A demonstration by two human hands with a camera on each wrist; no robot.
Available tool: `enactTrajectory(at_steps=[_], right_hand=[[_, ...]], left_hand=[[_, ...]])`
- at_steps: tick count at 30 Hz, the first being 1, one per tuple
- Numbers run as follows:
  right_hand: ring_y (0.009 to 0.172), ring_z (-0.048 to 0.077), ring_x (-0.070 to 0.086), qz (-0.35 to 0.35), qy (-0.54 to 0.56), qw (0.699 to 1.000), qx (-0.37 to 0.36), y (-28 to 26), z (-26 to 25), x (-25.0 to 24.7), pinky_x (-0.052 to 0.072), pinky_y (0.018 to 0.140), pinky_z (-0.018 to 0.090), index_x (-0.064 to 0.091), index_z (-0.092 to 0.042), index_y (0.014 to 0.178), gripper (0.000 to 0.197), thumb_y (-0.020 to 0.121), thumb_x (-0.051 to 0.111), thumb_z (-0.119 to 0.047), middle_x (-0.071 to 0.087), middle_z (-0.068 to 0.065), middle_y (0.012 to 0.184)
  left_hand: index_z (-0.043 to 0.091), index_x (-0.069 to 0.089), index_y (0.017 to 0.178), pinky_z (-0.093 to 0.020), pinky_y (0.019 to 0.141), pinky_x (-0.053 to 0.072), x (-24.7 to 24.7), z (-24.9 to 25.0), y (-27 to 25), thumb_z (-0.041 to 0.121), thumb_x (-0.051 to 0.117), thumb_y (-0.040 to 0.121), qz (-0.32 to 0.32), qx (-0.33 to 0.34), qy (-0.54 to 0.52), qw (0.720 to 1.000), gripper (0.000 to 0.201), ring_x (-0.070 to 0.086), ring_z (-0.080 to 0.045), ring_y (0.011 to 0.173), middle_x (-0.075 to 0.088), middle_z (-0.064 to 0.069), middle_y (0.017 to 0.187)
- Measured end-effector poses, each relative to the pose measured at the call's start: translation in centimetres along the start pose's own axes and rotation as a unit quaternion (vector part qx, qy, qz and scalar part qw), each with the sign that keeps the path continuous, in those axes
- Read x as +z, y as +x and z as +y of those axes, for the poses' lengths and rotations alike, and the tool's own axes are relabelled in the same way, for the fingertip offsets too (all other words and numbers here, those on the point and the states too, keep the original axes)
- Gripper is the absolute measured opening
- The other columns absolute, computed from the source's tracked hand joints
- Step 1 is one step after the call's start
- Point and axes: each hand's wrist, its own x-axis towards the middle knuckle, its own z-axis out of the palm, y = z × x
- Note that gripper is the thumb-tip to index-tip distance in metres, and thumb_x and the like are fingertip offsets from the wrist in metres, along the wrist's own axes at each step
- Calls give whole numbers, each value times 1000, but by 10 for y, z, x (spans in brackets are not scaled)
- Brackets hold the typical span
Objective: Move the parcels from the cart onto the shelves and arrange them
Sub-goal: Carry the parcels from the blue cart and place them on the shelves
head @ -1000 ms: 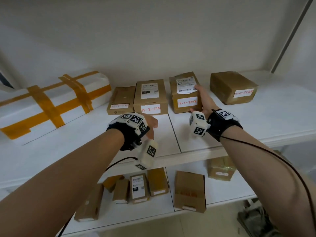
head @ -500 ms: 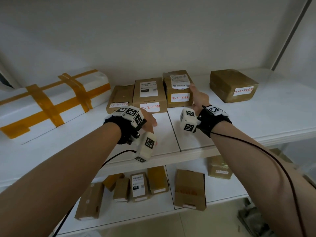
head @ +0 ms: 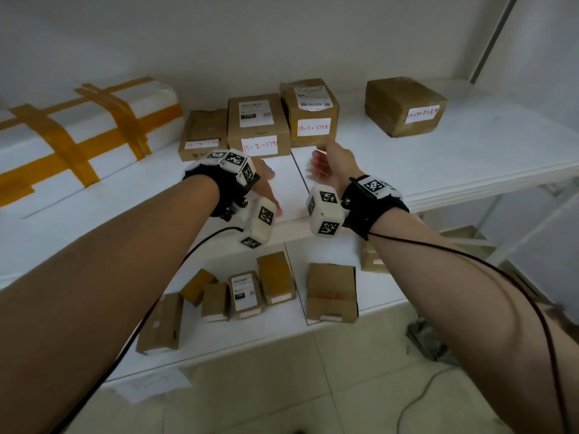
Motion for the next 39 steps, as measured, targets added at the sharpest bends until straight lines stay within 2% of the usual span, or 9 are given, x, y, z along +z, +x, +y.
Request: enactTrajectory(at_steps=[3,5,10,12,16,19,23,28,39], right_hand=[[54,17,49,-38,-5,999,6,-36,23,8,43,53,27,57,-9,88,9,95,54,-15,56,4,66],[53,16,48,-63,-19,998,-2,-59,38,15,40,48,25,57,-9,88,9,94,55,-16,55,3,66],[44,13,39,-70,-68,994,-55,-107,77,47,30,44,23,47,-16,67,27,93,52,-20,46,-2,54],[42,14,34,-66,-72,992,-77,-125,100,66,27,43,23,39,-18,63,33,93,52,-18,37,0,53],[49,18,21,-58,-87,984,-146,-162,151,107,20,45,25,24,-18,65,39,93,50,-12,21,5,59],[53,19,16,-89,-109,981,-131,-196,204,141,15,47,28,19,-16,68,40,95,49,-11,18,6,61],[50,22,25,-133,-187,971,-74,-235,304,179,21,49,29,35,-16,61,35,90,52,-18,24,8,57],[42,13,26,-171,-232,955,64,-283,436,198,23,44,22,33,-19,62,41,98,52,-13,27,0,52],[50,16,48,-212,-381,849,300,-368,676,201,35,48,25,54,-14,70,23,92,50,-20,50,0,55]], left_hand=[[34,38,145,-43,111,31,14,-10,-14,90,62,46,84,10,43,996,116,36,-23,139,36,5,153],[30,49,134,-39,102,37,29,-16,-28,89,61,51,138,18,2,990,102,47,-23,128,48,1,142],[17,59,95,-36,80,44,93,-44,-77,45,64,84,337,94,-124,928,30,53,-20,89,55,-2,97],[15,53,83,-34,69,43,121,-60,-103,30,58,88,370,134,-138,909,17,49,-18,75,50,3,82],[17,46,69,-29,55,36,175,-98,-151,25,54,84,362,166,-139,907,19,44,-17,63,44,8,70],[19,37,63,-28,53,30,225,-138,-184,22,55,81,317,140,-164,924,26,43,-20,59,42,7,66],[18,31,58,-33,52,42,310,-205,-230,22,56,79,247,32,-233,940,33,47,-23,58,44,3,59],[20,27,55,-29,57,34,431,-279,-296,24,58,77,162,-105,-294,936,38,44,-25,61,39,5,55],[19,32,56,-31,52,28,698,-379,-415,29,55,85,56,-367,-433,821,39,33,-17,50,34,1,51]])
